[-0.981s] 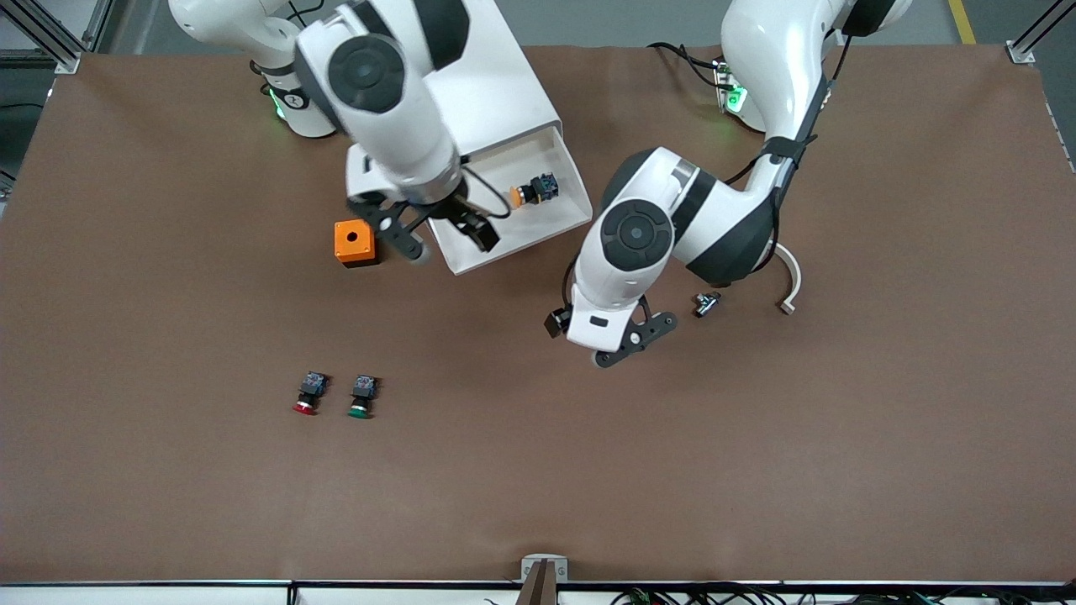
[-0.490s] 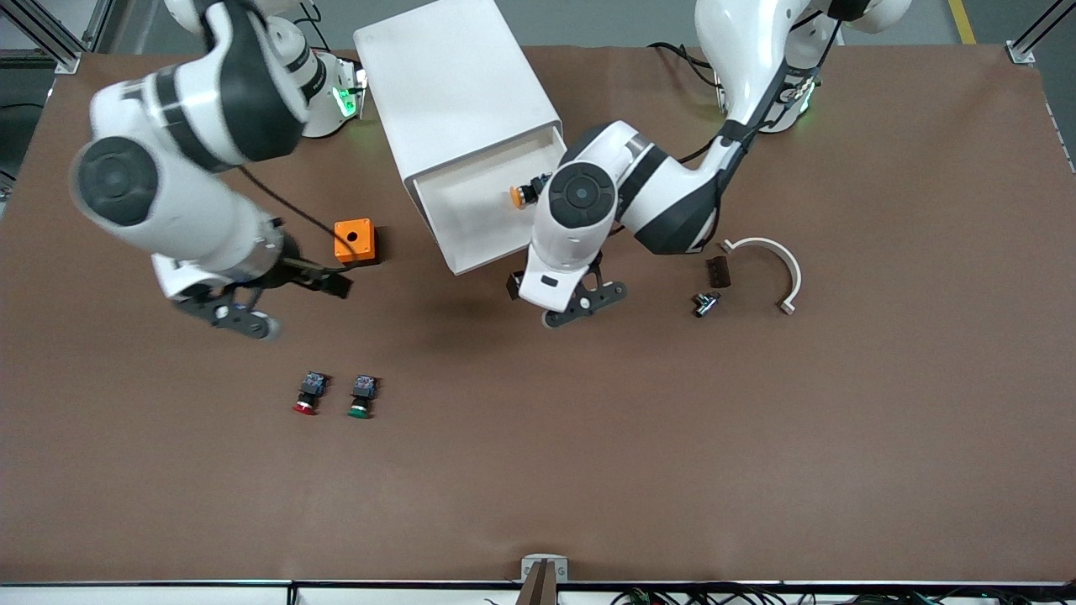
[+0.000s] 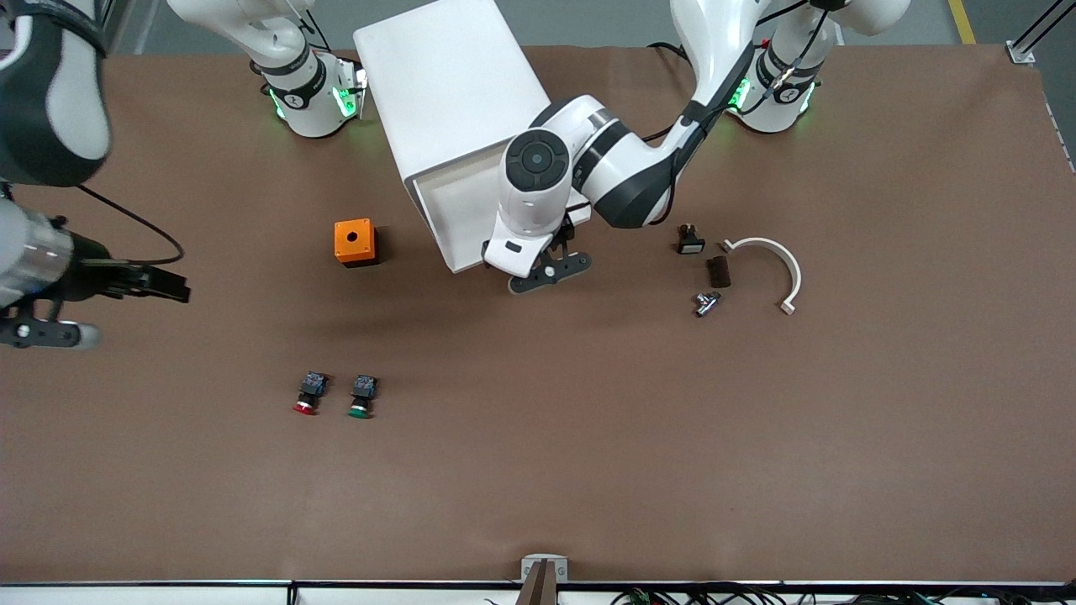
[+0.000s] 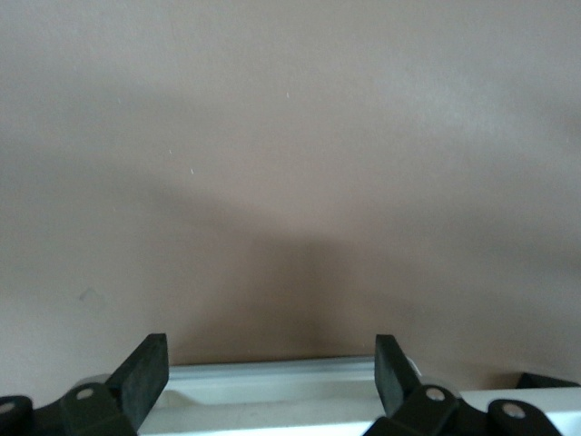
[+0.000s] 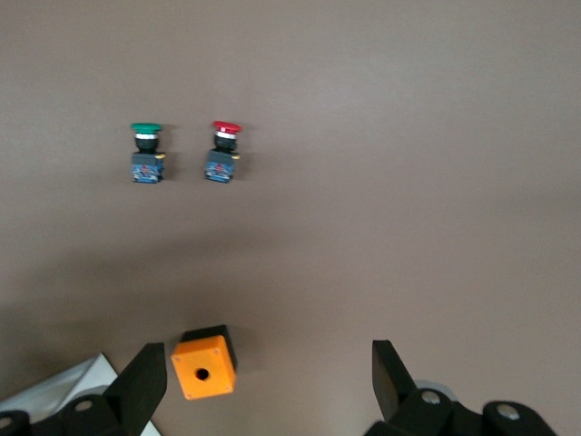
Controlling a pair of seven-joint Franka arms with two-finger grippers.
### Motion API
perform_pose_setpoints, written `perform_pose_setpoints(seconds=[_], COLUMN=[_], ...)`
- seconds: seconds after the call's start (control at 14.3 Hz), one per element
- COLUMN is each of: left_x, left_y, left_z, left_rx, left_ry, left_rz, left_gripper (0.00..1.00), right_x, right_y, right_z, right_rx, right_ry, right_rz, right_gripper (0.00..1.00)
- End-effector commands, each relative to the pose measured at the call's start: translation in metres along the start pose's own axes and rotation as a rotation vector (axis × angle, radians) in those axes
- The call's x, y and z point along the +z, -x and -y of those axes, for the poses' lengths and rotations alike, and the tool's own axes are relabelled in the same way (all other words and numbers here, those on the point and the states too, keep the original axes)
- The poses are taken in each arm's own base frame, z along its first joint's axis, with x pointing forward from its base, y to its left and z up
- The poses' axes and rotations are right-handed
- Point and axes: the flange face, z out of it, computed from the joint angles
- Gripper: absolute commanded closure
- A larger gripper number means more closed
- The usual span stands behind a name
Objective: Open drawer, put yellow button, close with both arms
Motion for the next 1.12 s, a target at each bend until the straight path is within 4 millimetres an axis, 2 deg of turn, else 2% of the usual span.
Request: perform_pose_setpoints(seconds=[0.0, 0.14, 0.28, 0.49, 0.63, 0.91, 1.05], left_x=[-0.003, 0.004, 0.008, 0.013, 0.018, 0.027, 0.033], left_y=[0.029, 0.050, 0.062, 0.079, 0.084, 0.097, 0.100], left_z=[-0.002, -0.008, -0.011, -0.015, -0.017, -0.021, -0.021], left_rx=[0.001, 0.000, -0.012, -0.021, -0.062, -0.118, -0.139], left_ry=[0.000, -0.005, -0.003, 0.000, 0.002, 0.001, -0.002], left_rz=[0.012, 0.041, 0.080, 0.140, 0.183, 0.252, 0.282], left_gripper=[0.00, 0.00, 0.00, 0.00, 0.00, 0.00, 0.00], right_x=[-0.016, -0.024, -0.038, -0.037, -0.050, -0.056, -0.066], right_y=[0.005, 0.008, 0.012, 0.010, 0.011, 0.014, 0.026], right_z=[-0.032, -0.045, -0.048, -0.058, -0.048, -0.042, -0.046], right_rx=[-0.039, -0.049, -0.045, -0.026, -0.035, -0.039, -0.024], right_ry=[0.008, 0.028, 0.043, 0.030, 0.042, 0.021, -0.013], right_rz=[-0.003, 0.000, -0.001, -0.005, -0.029, -0.039, -0.039], right_gripper=[0.00, 0.00, 0.00, 0.00, 0.00, 0.00, 0.00])
